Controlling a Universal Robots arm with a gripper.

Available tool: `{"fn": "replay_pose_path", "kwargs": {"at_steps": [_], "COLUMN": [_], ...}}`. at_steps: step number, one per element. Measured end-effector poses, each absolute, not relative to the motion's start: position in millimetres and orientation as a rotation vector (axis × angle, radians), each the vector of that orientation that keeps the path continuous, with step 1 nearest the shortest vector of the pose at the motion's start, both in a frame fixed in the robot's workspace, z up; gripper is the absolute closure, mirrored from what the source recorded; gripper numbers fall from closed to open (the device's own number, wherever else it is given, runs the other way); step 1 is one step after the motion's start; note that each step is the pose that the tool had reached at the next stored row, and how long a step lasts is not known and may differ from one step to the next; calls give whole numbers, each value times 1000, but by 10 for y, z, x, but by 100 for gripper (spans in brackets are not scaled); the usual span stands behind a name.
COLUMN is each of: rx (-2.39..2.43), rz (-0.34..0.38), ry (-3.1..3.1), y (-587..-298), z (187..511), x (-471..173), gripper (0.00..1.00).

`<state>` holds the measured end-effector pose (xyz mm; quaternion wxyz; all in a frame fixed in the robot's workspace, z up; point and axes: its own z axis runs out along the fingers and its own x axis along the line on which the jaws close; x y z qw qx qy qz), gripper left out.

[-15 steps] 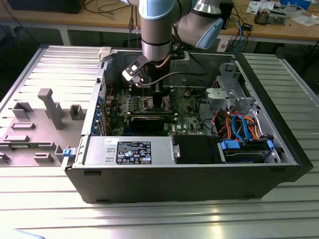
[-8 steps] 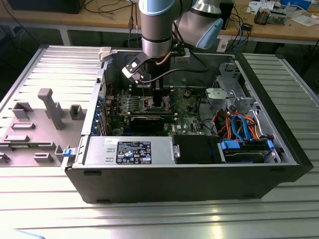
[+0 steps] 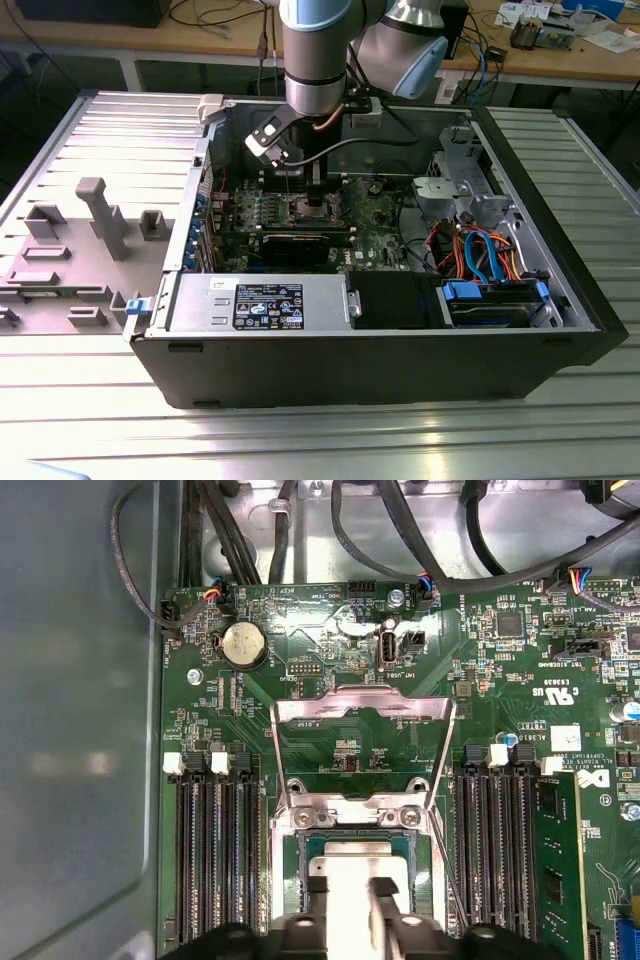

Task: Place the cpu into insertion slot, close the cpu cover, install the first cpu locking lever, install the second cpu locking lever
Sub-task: 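Place the cpu into insertion slot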

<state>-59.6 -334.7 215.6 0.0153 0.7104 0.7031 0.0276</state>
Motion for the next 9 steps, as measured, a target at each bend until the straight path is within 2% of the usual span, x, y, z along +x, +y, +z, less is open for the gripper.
{"fn": "replay_pose_path", "kwargs": {"at_steps": [1, 3, 4, 9], "rx": [2210, 2210, 2210, 2210], "rz": [86, 86, 86, 86], "ry": [2188, 2188, 2188, 2188], "y": [-3347, -3347, -3347, -3347], "z": [2156, 2156, 2156, 2156], "x": [-596, -596, -596, -596], "gripper": [79, 79, 89, 89]}}
